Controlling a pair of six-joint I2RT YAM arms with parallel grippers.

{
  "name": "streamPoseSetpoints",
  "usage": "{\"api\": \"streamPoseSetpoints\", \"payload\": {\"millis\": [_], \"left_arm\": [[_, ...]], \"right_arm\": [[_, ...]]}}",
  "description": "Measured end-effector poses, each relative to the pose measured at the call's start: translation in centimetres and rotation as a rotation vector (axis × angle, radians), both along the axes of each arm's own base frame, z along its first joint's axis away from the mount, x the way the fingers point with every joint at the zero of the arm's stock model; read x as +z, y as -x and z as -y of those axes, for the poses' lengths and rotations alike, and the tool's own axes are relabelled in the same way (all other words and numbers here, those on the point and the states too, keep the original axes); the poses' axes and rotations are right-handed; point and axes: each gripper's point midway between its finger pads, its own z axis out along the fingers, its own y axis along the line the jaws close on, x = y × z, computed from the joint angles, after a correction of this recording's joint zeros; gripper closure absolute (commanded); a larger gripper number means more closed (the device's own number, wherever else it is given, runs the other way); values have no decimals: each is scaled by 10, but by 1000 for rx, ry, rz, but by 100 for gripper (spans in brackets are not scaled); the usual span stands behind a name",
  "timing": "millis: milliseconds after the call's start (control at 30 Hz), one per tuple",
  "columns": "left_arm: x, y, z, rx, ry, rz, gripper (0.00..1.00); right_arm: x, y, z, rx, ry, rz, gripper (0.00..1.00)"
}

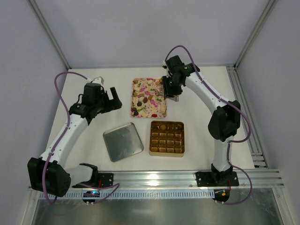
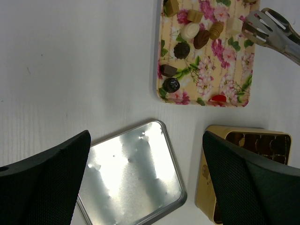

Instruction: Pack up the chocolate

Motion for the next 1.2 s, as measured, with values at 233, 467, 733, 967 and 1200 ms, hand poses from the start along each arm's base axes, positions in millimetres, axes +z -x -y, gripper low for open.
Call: {"api": "streamPoseSetpoints", "payload": {"millis": [233,467,733,967,1200], "left_arm": [[0,0,0,-1,0,0,0],[0,0,0,-2,2,0,0],[0,0,1,-3,2,-1,0],[0,0,1,-3,2,-1,0],[0,0,1,-3,2,-1,0]], "right_arm": [[-13,-15,-8,-29,-3,-14,58],[-21,-22,-11,-50,0,-25,57],[-22,-23,-9,-58,9,-23,57],[-26,-24,-8,-60,20,-26,57],[-30,-24,-8,-59,28,-36,57]]}}
